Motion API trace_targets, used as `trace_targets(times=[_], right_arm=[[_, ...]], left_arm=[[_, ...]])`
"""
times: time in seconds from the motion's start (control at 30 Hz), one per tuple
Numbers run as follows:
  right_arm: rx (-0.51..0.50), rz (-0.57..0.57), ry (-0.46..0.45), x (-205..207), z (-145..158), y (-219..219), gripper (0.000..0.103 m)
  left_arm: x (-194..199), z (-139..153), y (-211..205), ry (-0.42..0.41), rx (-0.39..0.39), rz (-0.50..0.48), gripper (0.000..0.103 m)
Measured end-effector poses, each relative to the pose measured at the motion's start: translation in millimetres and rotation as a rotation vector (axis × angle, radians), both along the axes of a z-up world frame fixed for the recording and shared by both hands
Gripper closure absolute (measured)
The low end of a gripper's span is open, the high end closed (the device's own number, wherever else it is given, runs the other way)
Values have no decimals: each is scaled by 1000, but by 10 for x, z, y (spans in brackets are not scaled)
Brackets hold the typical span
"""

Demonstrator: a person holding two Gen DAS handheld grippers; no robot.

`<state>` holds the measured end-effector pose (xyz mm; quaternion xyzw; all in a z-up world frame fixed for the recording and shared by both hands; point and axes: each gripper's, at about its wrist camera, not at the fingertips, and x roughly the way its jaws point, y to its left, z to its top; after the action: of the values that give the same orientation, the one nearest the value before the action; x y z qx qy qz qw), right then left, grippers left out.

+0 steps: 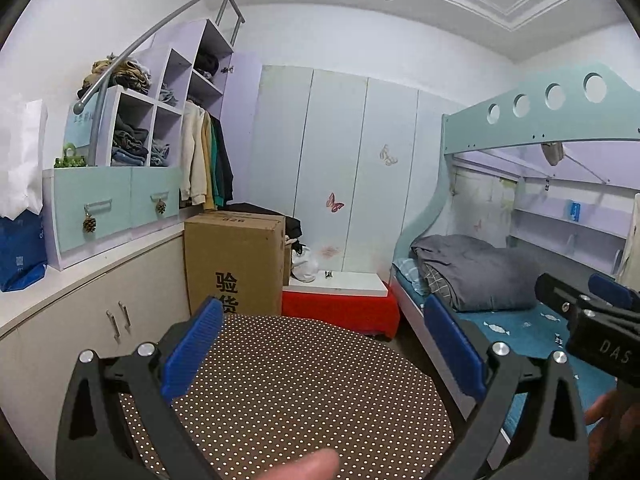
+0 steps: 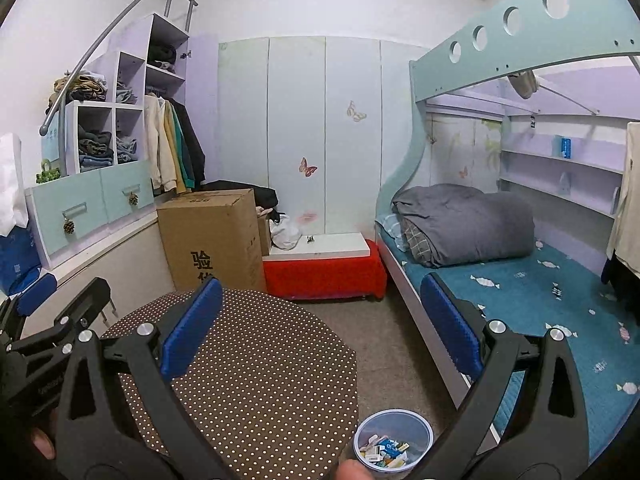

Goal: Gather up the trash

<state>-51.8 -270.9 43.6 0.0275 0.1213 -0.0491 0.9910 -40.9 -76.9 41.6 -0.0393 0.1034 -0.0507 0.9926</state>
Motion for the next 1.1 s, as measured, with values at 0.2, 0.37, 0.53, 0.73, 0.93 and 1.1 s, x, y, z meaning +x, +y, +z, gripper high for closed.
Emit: trace_targets(times=[0.2,0.37,0.53,0.73,0.93,1.1], right_arm=[[6,4,-1,-6,-2,-8,6],[6,7,0,-8,-7,18,6],[12,4,-3,15,-13,-4,6],[10,4,-1,29,-25,15,6],[9,7,-2,32,-33,19,6],[11,12,-1,40,-37,27,6]], left_arm=[[18,-33,-31,10,2,-15,5],[32,-62,-21,17,3,-23,5],[40,-71,-6,18,3,-23,5],[37,-99,-27,23,-2,-29,5],[43,-101,-28,23,-7,-28,5],[47,-112,-24,18,-7,-18,5]])
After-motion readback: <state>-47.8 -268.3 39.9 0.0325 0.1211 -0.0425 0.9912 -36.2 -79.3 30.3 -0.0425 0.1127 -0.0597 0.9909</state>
